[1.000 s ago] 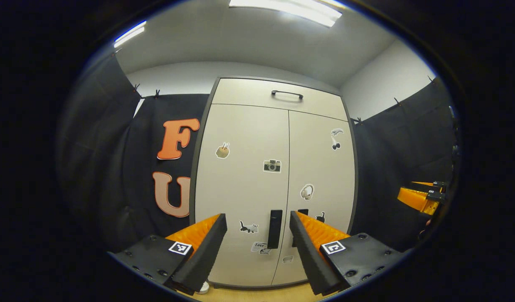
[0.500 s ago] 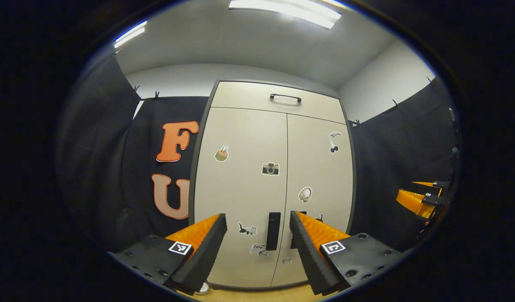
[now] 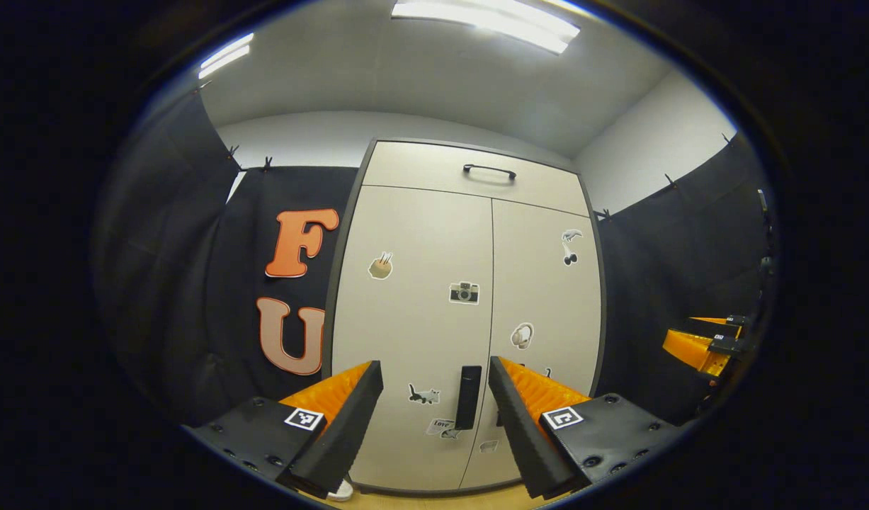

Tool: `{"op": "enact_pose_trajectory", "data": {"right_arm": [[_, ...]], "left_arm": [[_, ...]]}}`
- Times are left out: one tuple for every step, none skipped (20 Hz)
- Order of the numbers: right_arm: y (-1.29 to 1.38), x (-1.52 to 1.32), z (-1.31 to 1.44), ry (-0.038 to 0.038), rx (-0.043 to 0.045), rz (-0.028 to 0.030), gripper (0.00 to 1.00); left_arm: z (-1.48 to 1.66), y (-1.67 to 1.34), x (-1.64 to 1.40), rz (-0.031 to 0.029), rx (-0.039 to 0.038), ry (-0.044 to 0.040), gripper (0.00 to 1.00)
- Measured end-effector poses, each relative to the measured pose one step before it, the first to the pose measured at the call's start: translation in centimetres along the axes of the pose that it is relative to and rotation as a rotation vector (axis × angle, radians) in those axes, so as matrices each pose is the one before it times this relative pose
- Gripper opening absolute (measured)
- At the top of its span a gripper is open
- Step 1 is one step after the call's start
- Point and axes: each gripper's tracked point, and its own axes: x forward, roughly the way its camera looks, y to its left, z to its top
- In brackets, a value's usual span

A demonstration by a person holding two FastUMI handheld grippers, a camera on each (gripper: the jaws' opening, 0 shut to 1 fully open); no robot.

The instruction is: Open the right door of the double-door shoe cabinet with the right hand, and open the left door with the left hand.

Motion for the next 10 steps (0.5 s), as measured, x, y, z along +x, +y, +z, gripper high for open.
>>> {"op": "enact_pose_trajectory", "data": {"right_arm": [[0.104,0.266,-0.212,0.00062,-0.00745,-0.00449,0.93],[0.205,0.263,-0.273,0.00269,-0.00426,-0.0047,0.93],[0.363,0.376,-0.291,0.00793,0.00121,-0.0004,0.93],[0.517,0.319,-0.292,0.00803,0.00594,0.00481,0.93],[0.462,0.36,-0.29,0.00865,0.00716,0.00442,0.93],[0.34,0.434,-0.317,0.00726,0.00733,0.00103,0.93],[0.472,0.391,-0.297,0.00676,0.00634,0.00392,0.93],[0.617,0.408,-0.429,0.00766,0.00664,0.00852,0.93],[0.74,0.615,-0.411,0.00796,0.00201,0.01316,0.93],[0.609,0.578,-0.472,0.00844,-0.00338,0.00592,0.93]], "left_arm": [[0.069,0.299,0.002,0.00536,0.00659,-0.00864,0.96],[0.145,0.369,0.088,0.00876,0.0051,-0.00791,0.96],[0.16,0.356,0.076,0.00411,0.00081,-0.00568,0.95],[-0.016,0.233,0.045,0.00074,-0.00021,-0.00246,0.95],[-0.004,0.41,0.049,0.00245,0.00105,-0.00052,0.95],[-0.09,0.382,-0.054,0.00402,0.00183,0.00123,0.95],[-0.078,0.535,-0.007,0.00434,0.00185,0.00122,0.95],[-0.029,0.511,-0.016,0.00547,0.00177,-0.00091,0.95],[0.013,0.703,0.02,0.00844,0.00288,-0.00386,0.95],[-0.086,0.699,0.076,0.00823,0.00354,-0.00264,0.96]]}}
